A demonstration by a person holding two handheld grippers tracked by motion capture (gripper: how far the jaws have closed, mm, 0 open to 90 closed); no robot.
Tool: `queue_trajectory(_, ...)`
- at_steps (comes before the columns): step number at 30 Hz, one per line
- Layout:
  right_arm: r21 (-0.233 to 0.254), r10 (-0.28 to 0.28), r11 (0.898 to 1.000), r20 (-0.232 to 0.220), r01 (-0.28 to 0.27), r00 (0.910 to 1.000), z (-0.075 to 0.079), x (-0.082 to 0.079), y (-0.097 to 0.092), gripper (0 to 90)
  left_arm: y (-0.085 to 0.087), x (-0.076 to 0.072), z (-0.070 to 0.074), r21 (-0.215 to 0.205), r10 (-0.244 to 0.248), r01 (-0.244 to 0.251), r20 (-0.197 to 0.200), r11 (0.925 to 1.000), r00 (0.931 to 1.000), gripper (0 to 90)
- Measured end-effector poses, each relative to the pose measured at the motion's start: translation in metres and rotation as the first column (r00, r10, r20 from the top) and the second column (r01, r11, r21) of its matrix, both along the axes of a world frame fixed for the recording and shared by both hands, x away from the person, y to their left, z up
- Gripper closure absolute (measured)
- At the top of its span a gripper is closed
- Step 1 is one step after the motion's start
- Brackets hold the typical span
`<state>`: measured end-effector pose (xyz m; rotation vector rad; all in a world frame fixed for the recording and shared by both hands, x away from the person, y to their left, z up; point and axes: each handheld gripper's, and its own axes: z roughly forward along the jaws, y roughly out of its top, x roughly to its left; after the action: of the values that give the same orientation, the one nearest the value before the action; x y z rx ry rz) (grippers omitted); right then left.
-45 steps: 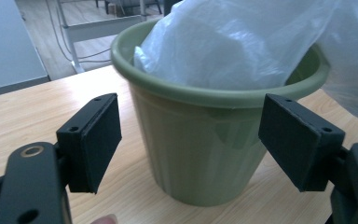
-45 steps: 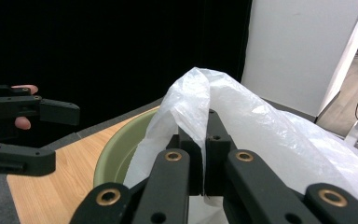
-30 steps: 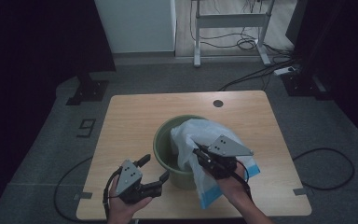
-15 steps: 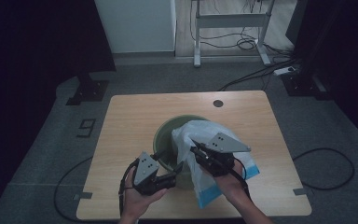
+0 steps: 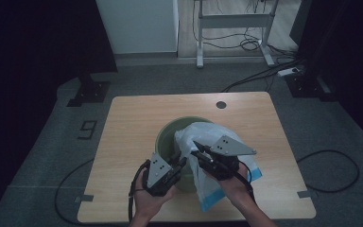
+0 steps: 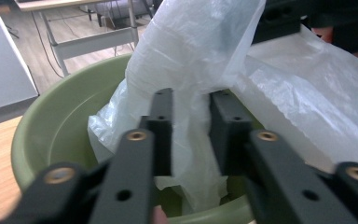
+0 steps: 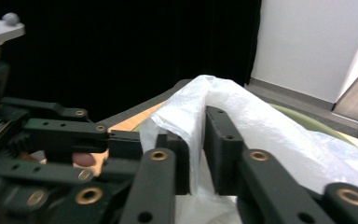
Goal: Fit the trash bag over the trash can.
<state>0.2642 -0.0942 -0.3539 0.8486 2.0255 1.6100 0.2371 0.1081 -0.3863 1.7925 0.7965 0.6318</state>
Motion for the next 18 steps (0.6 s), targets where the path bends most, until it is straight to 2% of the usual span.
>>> queue_trajectory(1, -0.001, 0.007, 1.0, 0.003, -0.007, 1.0, -0.001, -0.001, 0.0, 71.3, 0.0, 0.001, 0.0, -0.003, -0.004, 0.004, -0.005, 1.0, 1.0, 80.2)
queue_trajectory(2, -0.001, 0.007, 1.0, 0.003, -0.007, 1.0, -0.001, -0.001, 0.0, 71.3, 0.0, 0.001, 0.0, -0.003, -0.004, 0.004, -0.005, 1.0, 1.0, 82.9)
queue_trajectory(3, -0.001, 0.011, 1.0, 0.006, -0.011, 0.9999, -0.002, -0.003, -0.001, 64.4, 0.001, 0.001, 0.0, -0.008, -0.005, 0.005, -0.01, 1.0, 0.9999, 82.9)
queue_trajectory(4, -0.004, 0.011, 1.0, 0.016, -0.011, 0.9998, -0.003, -0.009, -0.003, 53.1, 0.003, 0.002, 0.001, -0.025, -0.006, 0.006, -0.016, 0.9997, 0.9999, 87.8)
queue_trajectory(6, -0.003, 0.004, 1.0, 0.028, -0.004, 0.9996, -0.006, -0.017, -0.006, 44.7, 0.007, 0.004, 0.001, -0.049, -0.01, 0.009, -0.016, 0.9988, 0.9998, 89.9)
queue_trajectory(8, -0.002, -0.003, 1.0, 0.033, 0.003, 0.9994, -0.007, -0.021, -0.008, 42.4, 0.01, 0.005, 0.001, -0.06, -0.012, 0.011, -0.019, 0.9981, 0.9997, 90.0)
queue_trajectory(9, -0.003, -0.027, 1.0, 0.041, 0.027, 0.9988, -0.012, -0.033, -0.011, 36.5, 0.012, 0.007, 0.002, -0.064, -0.004, 0.003, -0.024, 0.9979, 0.9997, 90.0)
queue_trajectory(12, -0.01, -0.039, 0.999, 0.048, 0.039, 0.9981, -0.017, -0.042, -0.014, 33.3, 0.015, 0.007, 0.003, -0.077, 0.006, -0.008, -0.028, 0.997, 0.9996, 90.0)
queue_trajectory(14, -0.017, -0.05, 0.999, 0.064, 0.051, 0.9967, -0.027, -0.058, -0.018, 32.5, 0.017, 0.007, 0.004, -0.084, 0.014, -0.016, -0.031, 0.9964, 0.9994, 90.0)
queue_trajectory(15, -0.017, -0.05, 0.999, 0.064, 0.051, 0.9967, -0.027, -0.058, -0.018, 32.5, 0.018, 0.008, 0.004, -0.087, 0.017, -0.02, -0.033, 0.996, 0.9993, 90.0)
queue_trajectory(18, -0.029, -0.061, 0.998, 0.068, 0.063, 0.9958, -0.04, -0.069, -0.023, 37.6, 0.021, 0.007, 0.006, -0.095, 0.023, -0.026, -0.029, 0.9952, 0.9993, 90.0)
